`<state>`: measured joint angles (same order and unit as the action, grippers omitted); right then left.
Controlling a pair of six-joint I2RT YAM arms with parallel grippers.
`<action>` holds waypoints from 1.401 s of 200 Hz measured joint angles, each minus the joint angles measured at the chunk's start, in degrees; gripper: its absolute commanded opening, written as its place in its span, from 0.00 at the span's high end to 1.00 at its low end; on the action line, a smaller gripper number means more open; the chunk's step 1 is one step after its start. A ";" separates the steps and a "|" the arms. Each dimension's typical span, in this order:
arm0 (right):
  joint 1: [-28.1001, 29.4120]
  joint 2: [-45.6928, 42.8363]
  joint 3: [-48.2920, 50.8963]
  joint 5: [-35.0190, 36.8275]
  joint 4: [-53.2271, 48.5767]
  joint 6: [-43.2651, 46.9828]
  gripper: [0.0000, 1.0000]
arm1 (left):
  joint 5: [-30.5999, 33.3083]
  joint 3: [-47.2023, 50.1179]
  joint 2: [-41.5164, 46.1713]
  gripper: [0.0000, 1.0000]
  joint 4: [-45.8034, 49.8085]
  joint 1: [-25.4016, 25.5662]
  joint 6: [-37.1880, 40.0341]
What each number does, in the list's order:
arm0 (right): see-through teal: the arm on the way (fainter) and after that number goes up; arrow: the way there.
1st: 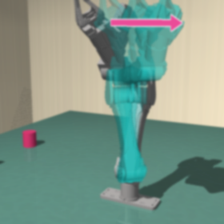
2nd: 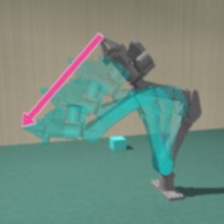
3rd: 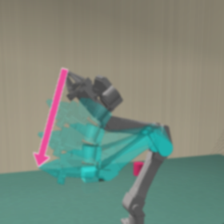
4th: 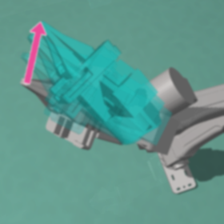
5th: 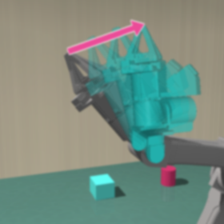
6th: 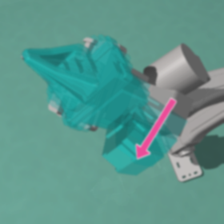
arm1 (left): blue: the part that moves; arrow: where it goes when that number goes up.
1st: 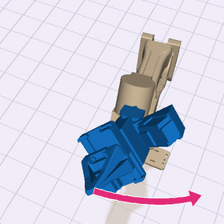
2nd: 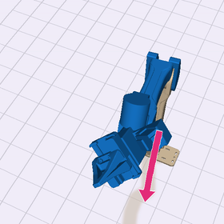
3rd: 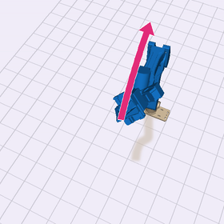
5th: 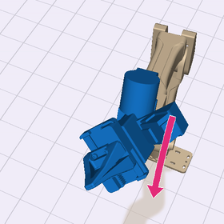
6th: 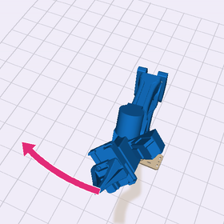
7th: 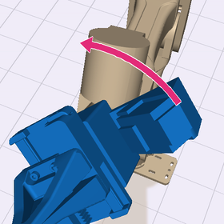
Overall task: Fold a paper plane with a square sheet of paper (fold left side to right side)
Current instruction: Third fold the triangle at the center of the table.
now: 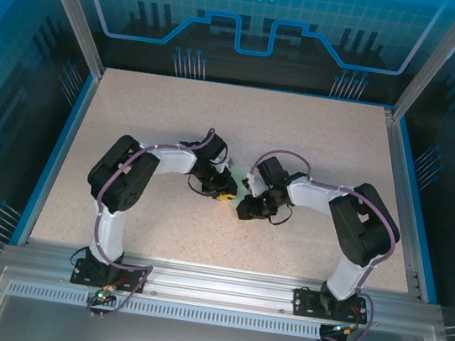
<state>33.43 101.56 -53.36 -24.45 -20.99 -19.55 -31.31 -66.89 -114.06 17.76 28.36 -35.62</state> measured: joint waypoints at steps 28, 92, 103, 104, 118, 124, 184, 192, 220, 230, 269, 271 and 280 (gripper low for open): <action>-0.13 0.00 0.04 0.00 0.00 0.00 0.74 | 0.00 -0.50 -0.31 0.77 0.44 0.00 0.15; -3.28 0.00 2.67 -3.04 2.54 -1.53 0.85 | 0.24 -1.90 -0.66 0.73 1.46 0.39 0.90; -4.11 0.02 3.28 -3.80 3.02 -1.95 0.88 | 0.55 -2.05 -0.59 0.72 1.44 0.48 1.16; -4.22 0.04 3.37 -3.89 3.08 -2.10 0.88 | 0.57 -2.05 -0.59 0.72 1.44 0.48 1.14; -4.92 0.13 3.96 -4.74 3.67 -2.71 0.92 | 1.25 -2.08 -0.11 0.71 1.55 0.48 1.20; -5.16 0.28 4.04 -5.27 3.85 -2.95 0.93 | 1.64 -2.08 0.28 0.71 1.64 0.48 1.22; -6.58 1.51 4.31 -8.63 4.61 -4.04 0.96 | 3.02 -1.22 6.80 0.74 1.38 2.47 1.14; -6.71 1.57 4.31 -8.83 4.66 -4.07 0.97 | 3.04 -1.05 6.95 0.74 1.36 3.30 1.05; -6.82 1.66 4.31 -9.09 4.76 -4.33 0.98 | 3.04 -0.39 6.54 0.75 0.79 5.99 0.96; -6.84 1.68 4.31 -9.09 4.76 -4.46 0.98 | 3.02 -0.39 5.92 0.76 0.17 6.71 0.85; -6.86 1.75 4.31 -9.20 4.76 -4.63 1.00 | 3.02 -0.46 2.84 0.77 -0.52 7.48 0.02; -6.86 1.75 4.31 -9.20 4.76 -4.66 1.00 | 3.02 -0.46 2.71 0.77 -0.57 7.43 -0.07; -6.86 1.77 4.31 -9.20 4.76 -4.70 1.00 | 3.02 -0.48 2.21 0.77 -0.76 7.43 -0.13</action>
<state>26.57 103.33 -49.06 -33.65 -16.23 -24.25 -28.29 -67.37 -111.85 16.99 35.79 -35.75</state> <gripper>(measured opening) 0.042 0.234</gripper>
